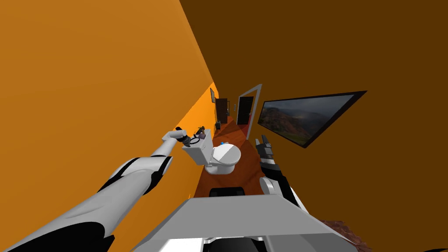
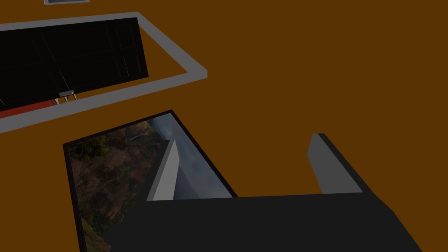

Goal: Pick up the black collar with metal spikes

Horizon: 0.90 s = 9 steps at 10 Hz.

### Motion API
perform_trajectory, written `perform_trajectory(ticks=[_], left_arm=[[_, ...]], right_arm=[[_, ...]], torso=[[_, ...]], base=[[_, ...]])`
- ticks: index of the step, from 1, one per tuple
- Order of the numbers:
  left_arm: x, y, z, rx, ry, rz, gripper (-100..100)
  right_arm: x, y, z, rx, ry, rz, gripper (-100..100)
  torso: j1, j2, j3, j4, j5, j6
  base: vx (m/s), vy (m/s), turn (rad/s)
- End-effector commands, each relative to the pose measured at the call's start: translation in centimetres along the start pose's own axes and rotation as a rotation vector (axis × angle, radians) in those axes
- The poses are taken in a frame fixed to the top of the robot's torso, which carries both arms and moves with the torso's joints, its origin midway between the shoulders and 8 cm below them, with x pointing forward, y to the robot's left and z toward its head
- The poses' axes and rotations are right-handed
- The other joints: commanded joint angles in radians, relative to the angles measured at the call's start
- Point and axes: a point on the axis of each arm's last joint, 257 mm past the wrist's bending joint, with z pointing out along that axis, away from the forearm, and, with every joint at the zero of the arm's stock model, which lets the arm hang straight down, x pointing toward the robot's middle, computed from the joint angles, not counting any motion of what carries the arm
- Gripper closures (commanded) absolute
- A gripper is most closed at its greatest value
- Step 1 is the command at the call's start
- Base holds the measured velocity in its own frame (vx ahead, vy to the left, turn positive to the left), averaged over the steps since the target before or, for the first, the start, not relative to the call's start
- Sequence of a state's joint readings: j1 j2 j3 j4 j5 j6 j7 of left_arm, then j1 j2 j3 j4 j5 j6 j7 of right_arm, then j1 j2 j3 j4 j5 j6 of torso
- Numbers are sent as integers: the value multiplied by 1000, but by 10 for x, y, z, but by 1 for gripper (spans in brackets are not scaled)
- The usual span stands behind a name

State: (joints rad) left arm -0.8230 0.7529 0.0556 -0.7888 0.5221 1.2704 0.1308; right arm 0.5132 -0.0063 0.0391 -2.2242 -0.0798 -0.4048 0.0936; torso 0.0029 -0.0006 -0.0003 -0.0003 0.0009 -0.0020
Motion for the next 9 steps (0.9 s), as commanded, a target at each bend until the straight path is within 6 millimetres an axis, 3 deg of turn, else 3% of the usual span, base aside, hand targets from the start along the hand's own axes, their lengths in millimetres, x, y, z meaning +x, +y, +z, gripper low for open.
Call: perform_trajectory(ticks=[1, 9], left_arm=[[4, 7, -4, -52, 12, -16, -100], [21, 37, -19, -234, 57, -47, -100]], right_arm=[[0, 0, 0, 0, 0, 0, 0], [0, 0, 0, 0, 0, 0, 0]], torso=[[0, 0, 0, 0, 0, 0], [0, -1, 0, 0, 0, 0]], base=[[15, 37, -74], [16, 35, -53]])
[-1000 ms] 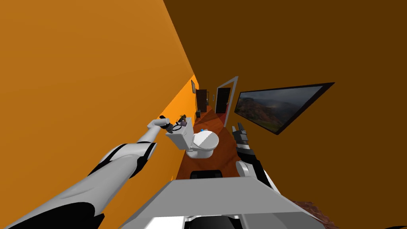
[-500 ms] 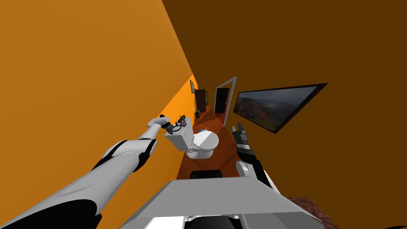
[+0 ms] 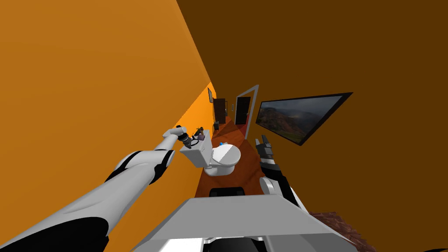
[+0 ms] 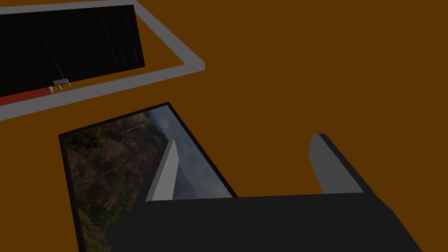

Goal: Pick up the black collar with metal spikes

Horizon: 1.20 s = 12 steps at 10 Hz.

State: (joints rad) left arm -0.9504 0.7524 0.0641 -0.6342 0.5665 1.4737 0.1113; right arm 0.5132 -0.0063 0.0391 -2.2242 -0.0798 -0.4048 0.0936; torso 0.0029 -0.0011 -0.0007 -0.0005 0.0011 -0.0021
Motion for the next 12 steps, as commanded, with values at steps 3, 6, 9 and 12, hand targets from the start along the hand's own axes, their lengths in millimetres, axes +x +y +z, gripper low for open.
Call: perform_trajectory(ticks=[3, 6, 9, 12], left_arm=[[11, 14, -4, -74, 28, -7, -100], [2, 13, -2, -64, 26, 5, -100], [-16, 17, 2, -68, 34, 39, -100], [-34, 21, 7, -71, 42, 73, -100]], right_arm=[[0, 0, 0, 0, 0, 0, 0], [0, 0, 0, 0, 0, 0, 0], [0, 0, 0, 0, 0, 0, 0], [0, 0, 0, 0, 0, 0, 0]], torso=[[-1, 0, 0, 0, 0, 0], [-2, 1, 0, 0, 0, 0], [-9, -5, -3, -1, -2, 0], [-9, -5, -3, -1, -2, 0]], base=[[23, 29, -48], [16, -6, 22], [102, -101, 128], [87, -116, 108]])
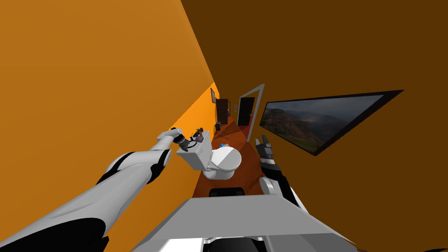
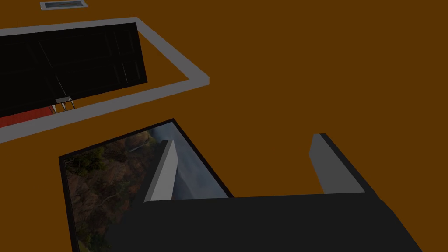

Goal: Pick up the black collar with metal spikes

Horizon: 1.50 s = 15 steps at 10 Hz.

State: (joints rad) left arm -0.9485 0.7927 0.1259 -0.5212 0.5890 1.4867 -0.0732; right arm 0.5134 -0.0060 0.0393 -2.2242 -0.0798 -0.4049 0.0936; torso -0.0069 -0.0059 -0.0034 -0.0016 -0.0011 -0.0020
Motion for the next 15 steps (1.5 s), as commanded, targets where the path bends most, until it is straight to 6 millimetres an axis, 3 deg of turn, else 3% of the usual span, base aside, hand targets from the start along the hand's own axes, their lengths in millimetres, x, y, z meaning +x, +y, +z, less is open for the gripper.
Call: perform_trajectory(ticks=[1, 3, 4, 5, 9, 10, 11, 15], left_arm=[[-9, 3, 1, -2, 4, 21, -100], [-21, 7, 4, -3, 8, 41, -100], [-17, 6, 3, -4, 7, 31, -100], [-19, 6, 3, -3, 6, 35, 100], [-19, 6, 3, -4, 6, 35, 100], [-19, 6, 3, -4, 6, 35, 0], [-9, 3, 1, -2, 4, 21, 100], [8, -2, -3, 1, -3, -13, 100]], right_arm=[[0, 0, 0, 0, 0, 0, 0], [0, 0, 0, 0, 0, 0, 0], [0, 0, 0, 0, 0, 0, 0], [0, 0, 0, 0, 0, 0, 0], [0, 0, 0, 0, 0, 0, 0], [0, 0, 0, 0, 0, 0, 0], [0, 0, 0, 0, 0, 0, 0], [0, 0, 0, 0, 0, 0, 0]], torso=[[0, 0, 0, 0, 0, 0], [0, -1, -1, 0, 0, 0], [1, -1, -1, 0, 0, 0], [4, 1, 0, 0, 1, 2], [8, 3, 1, 0, 3, 2], [8, 3, 1, 0, 3, 2], [8, 3, 1, 0, 3, 2], [15, 9, 5, 2, 4, 3]], base=[[101, -129, 105], [106, -116, 117], [40, -48, 42], [6, -9, -5], [0, 0, 0], [0, 0, 0], [-74, 84, -160], [-91, 110, -105]])
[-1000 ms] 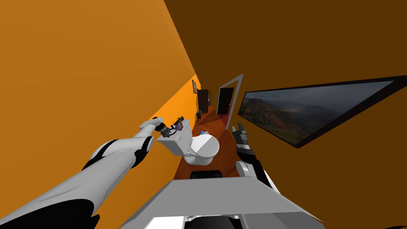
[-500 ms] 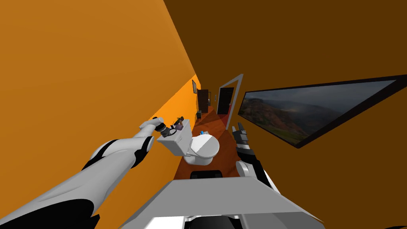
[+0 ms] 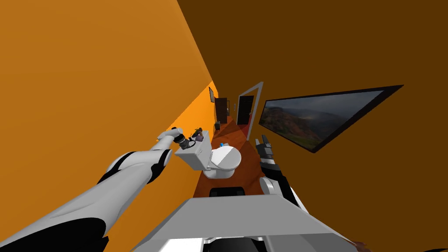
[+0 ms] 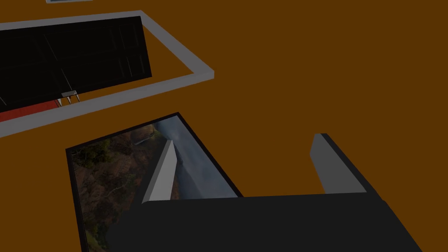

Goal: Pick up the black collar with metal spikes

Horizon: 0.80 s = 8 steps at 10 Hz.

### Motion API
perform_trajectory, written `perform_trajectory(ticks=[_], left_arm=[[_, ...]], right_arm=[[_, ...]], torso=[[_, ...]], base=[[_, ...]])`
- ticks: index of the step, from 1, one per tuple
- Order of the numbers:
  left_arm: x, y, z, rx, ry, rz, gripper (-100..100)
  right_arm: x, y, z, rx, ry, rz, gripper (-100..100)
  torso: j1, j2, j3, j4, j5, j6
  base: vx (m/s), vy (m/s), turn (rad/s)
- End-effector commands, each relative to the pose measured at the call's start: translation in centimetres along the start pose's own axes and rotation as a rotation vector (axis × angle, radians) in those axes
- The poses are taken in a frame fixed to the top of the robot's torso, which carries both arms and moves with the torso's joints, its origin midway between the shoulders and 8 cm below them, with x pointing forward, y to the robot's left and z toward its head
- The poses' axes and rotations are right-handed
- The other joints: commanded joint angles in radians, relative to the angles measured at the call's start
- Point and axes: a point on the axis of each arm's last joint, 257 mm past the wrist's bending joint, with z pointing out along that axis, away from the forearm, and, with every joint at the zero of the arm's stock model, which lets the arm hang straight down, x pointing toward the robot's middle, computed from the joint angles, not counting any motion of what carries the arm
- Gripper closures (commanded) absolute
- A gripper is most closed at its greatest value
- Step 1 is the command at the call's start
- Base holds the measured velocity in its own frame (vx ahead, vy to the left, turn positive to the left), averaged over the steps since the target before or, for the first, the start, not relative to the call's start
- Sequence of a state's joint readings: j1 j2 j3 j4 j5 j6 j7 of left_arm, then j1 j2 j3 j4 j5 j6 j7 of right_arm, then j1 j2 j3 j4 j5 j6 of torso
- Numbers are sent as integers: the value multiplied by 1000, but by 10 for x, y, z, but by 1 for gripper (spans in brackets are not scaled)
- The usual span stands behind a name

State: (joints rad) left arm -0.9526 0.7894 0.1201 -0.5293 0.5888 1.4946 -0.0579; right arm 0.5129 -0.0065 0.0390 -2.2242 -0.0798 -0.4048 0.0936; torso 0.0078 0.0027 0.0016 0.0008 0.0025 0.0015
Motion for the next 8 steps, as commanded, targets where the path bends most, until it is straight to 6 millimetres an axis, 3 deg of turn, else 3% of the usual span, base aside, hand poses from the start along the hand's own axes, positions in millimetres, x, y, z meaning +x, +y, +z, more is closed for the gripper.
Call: perform_trajectory(ticks=[1, 5, 7, 8], left_arm=[[10, -3, -2, 3, -4, -20, 100], [34, -9, -8, 10, -13, -65, 100], [34, -8, -8, 8, -12, -63, 100], [34, -8, -8, 8, -12, -65, 0]], right_arm=[[0, 0, 0, 0, 0, 0, 0], [0, 0, 0, 0, 0, 0, 0], [0, 0, 0, 0, 0, 0, 0], [0, 0, 0, 0, 0, 0, 0]], torso=[[0, 0, 0, 0, 0, 0], [-1, 0, 0, 0, 0, 0], [-3, -1, 0, 0, -1, -1], [-5, -3, -2, 0, -1, -1]], base=[[-85, 111, -117], [-95, 104, -114], [-41, 41, -25], [-5, 5, 2]])
